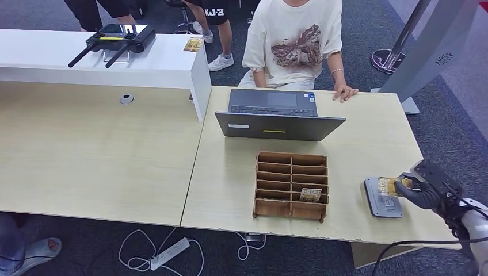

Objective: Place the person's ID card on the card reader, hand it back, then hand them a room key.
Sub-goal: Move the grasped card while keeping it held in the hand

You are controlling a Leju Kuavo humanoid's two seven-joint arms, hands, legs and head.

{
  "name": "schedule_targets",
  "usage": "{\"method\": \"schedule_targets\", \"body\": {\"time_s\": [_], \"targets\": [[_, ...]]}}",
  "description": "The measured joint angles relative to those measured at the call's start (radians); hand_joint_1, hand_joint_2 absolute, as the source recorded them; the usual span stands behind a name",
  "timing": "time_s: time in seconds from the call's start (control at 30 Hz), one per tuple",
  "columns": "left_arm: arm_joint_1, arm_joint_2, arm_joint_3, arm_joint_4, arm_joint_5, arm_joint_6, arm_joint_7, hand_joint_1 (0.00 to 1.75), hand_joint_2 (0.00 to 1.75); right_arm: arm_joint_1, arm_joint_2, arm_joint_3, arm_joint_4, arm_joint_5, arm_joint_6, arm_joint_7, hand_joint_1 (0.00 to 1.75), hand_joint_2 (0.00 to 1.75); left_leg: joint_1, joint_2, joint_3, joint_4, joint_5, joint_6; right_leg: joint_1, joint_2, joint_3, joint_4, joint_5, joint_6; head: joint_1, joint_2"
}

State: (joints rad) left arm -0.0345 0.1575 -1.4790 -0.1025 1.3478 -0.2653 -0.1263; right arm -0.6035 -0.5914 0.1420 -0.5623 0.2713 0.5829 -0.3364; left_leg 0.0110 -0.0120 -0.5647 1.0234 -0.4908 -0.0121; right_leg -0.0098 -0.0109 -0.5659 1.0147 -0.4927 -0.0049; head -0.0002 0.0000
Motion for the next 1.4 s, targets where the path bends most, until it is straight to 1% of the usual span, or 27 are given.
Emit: {"method": "schedule_targets", "body": {"time_s": [0.4,0.6,0.77,1.1,1.4], "targets": [[0.001,0.002,0.0,0.0,0.009,-0.005,0.001,0.0,0.0,-0.002,0.039,0.026,0.007,0.04,-0.025,0.024,1.75,1.75,0.0,0.0,0.0,0.0,0.0,0.0,0.0,0.0,0.0,0.0,0.0,0.0,0.0,0.0],[0.0,0.002,0.0,-0.001,0.015,-0.006,0.01,0.0,0.0,-0.03,0.06,0.048,0.033,0.082,-0.059,0.065,1.75,1.75,0.0,0.0,0.0,0.0,0.0,0.0,0.0,0.0,0.0,0.0,0.0,0.0,0.0,0.0],[0.0,0.002,0.0,-0.002,0.018,-0.006,0.012,0.0,0.0,-0.055,0.075,0.062,0.056,0.092,-0.071,0.074,1.75,1.75,0.0,0.0,0.0,0.0,0.0,0.0,0.0,0.0,0.0,0.0,0.0,0.0,0.0,0.0],[-0.001,0.002,0.0,-0.002,0.023,-0.008,0.02,0.0,0.0,-0.08,0.101,0.074,0.083,0.117,-0.107,0.093,1.75,1.75,0.0,0.0,0.0,0.0,0.0,0.0,0.0,0.001,0.0,0.0,0.0,0.0,0.0,0.0],[-0.002,0.002,0.0,-0.003,0.015,-0.008,0.025,0.0,0.0,-0.086,0.11,0.074,0.096,0.13,-0.138,0.104,1.75,1.75,0.0,0.0,0.001,0.0,0.0,0.0,0.0,0.0,0.0,0.0,0.0,0.0,0.0,0.0]]}}
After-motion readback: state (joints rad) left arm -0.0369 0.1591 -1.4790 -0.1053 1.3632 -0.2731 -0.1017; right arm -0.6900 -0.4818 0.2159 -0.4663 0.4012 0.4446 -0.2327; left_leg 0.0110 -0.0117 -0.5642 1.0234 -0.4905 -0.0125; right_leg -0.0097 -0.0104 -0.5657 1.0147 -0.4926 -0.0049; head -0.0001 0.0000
